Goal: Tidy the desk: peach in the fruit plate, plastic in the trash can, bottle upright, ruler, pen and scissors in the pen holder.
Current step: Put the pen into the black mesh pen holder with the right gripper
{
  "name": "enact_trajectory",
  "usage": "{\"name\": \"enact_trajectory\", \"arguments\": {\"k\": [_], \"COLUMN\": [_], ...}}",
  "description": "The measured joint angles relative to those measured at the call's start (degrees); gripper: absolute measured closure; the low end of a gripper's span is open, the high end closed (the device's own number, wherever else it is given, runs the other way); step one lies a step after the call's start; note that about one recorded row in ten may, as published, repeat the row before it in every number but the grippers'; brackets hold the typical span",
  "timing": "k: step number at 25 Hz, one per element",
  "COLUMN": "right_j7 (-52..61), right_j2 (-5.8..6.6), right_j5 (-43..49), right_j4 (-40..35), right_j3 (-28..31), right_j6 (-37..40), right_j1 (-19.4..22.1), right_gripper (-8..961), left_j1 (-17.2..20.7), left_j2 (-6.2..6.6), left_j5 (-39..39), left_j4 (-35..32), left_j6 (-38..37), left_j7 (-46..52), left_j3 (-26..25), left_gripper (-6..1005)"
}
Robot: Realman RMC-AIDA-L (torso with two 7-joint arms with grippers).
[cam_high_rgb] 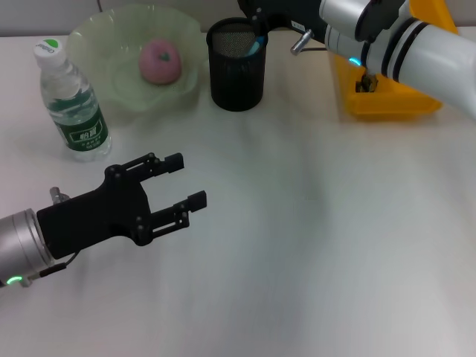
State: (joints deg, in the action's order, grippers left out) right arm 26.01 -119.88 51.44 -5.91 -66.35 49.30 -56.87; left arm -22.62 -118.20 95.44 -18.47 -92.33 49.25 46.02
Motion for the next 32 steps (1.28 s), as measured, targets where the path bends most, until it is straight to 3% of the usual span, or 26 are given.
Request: {"name": "enact_trajectory", "arguments": {"k": [32], "right_j7": [0.6], "right_j2": [0.00], "right_j5": [0.0], "right_j4": [-1.3], "right_j3": [0.1], "right_j6": [0.7], "right_j1": [0.9], "right_gripper": [722], "left_j1": [0.2], "left_j2": [0.34], "left_j5": [0.0], "left_j4": [-0.2], "left_j6": [2.1], "left_j7": [0.3], "left_j3": [-1.2], "left_gripper": [289]}}
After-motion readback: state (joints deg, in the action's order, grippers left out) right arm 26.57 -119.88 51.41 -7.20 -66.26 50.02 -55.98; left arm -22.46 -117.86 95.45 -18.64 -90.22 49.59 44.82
